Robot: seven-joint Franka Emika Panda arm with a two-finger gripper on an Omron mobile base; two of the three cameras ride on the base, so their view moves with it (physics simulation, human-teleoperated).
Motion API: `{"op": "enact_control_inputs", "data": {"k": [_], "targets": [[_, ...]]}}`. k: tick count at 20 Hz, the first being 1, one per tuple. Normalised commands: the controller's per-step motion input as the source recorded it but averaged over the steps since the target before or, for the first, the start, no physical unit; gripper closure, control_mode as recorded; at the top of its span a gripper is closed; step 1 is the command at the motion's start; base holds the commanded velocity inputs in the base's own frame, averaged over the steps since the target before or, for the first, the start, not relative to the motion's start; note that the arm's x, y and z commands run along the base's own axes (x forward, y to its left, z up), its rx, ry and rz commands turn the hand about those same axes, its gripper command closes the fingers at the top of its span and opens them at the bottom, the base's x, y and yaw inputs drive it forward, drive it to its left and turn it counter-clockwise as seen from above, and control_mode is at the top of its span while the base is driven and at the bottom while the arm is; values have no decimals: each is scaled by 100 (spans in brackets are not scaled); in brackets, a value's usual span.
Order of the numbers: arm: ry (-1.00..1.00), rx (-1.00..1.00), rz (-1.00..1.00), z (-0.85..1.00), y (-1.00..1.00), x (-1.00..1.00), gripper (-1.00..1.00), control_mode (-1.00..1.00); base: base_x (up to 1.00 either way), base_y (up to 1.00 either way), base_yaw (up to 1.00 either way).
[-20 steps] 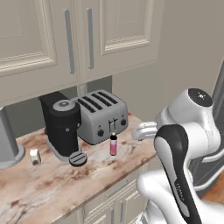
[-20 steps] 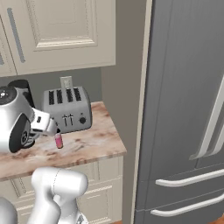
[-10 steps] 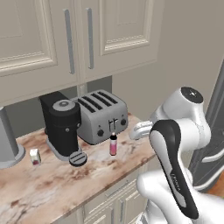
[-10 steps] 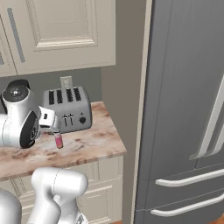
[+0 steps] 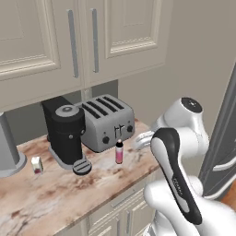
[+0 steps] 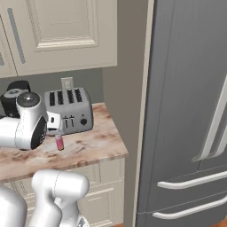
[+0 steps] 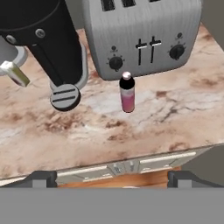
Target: Move the drinks to the dining counter.
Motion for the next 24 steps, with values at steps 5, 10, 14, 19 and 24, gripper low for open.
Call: {"op": "enact_control_inputs", "data": {"k": [5,10,14,19,24], "targets": [[0,0,2,-11,11,29,-100,-100,0,0,0],[1,-3,0,0,11,24,-100,-100,0,0,0],[5,-5,0,0,10,24,-100,-100,0,0,0],[5,-6,0,0,6,20,-100,-100,0,0,0],[4,-5,0,0,0,6,-100,-100,0,0,0]]}}
